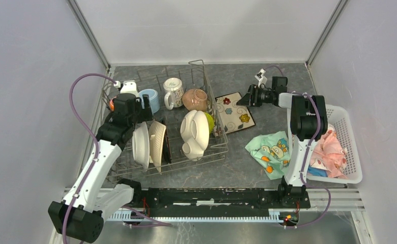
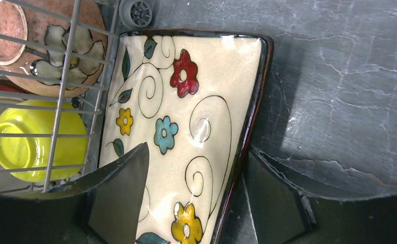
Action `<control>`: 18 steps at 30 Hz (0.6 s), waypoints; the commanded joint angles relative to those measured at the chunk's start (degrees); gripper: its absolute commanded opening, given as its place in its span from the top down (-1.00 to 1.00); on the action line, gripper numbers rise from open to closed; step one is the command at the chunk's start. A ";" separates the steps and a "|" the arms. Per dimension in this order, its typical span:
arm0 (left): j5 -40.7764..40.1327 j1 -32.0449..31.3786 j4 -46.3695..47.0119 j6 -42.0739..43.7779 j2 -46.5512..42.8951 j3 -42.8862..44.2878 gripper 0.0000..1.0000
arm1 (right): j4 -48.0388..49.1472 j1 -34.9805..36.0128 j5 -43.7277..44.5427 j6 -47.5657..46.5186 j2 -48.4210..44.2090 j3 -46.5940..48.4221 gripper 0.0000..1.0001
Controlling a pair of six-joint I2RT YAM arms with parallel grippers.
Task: Load the mixed dishes into the dish rack
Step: Pick up the plate at the center of the board.
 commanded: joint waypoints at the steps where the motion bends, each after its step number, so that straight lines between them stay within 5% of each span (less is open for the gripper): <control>1: 2.42 0.24 3.70 -2.13 -1.03 -0.47 -0.72 | -2.96 0.76 -3.24 -2.90 2.16 0.76 -0.44; 9: 3.64 0.24 4.14 -2.23 -2.73 -1.05 -0.69 | -4.61 2.48 -2.47 -3.75 4.24 1.44 -0.18; 18: 2.38 0.24 2.37 -1.30 -3.35 -0.33 -0.70 | 6.27 2.41 -1.86 3.93 -0.12 -1.29 0.67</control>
